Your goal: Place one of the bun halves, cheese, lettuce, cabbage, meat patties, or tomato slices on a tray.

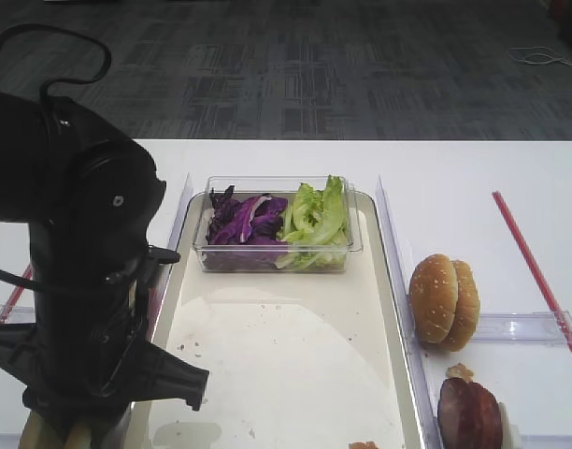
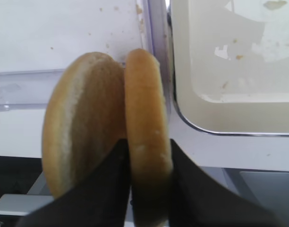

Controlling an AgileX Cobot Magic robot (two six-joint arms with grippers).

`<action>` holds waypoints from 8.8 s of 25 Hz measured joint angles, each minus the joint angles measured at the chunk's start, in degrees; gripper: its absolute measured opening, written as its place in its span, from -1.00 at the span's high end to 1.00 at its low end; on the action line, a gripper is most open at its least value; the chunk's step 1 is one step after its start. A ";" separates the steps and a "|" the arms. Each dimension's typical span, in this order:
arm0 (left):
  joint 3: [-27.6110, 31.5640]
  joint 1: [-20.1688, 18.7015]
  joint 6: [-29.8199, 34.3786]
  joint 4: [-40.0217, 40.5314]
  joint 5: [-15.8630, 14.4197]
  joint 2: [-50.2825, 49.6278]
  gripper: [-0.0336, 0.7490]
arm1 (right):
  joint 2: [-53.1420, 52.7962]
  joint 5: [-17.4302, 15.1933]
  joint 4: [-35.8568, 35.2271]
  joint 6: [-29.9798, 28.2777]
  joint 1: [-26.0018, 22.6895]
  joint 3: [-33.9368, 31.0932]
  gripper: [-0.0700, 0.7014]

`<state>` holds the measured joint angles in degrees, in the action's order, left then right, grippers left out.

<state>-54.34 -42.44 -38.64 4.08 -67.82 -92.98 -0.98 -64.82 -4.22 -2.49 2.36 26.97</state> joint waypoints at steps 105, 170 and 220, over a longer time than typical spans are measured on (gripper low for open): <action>-3.44 19.86 74.35 -62.83 11.97 -17.45 0.66 | 0.00 0.00 0.00 -0.34 0.00 0.00 -0.35; -17.70 19.86 22.27 -6.13 -1.45 -4.49 0.06 | 0.00 0.00 0.00 -0.57 0.00 0.00 -0.35; -10.09 34.63 28.73 -1.26 -2.45 17.44 0.06 | 0.00 0.00 0.00 -0.34 0.00 0.00 -0.35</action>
<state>-64.43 -7.81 -9.90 2.82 -70.28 -75.54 -0.98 -64.82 -4.22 -2.83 2.36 26.97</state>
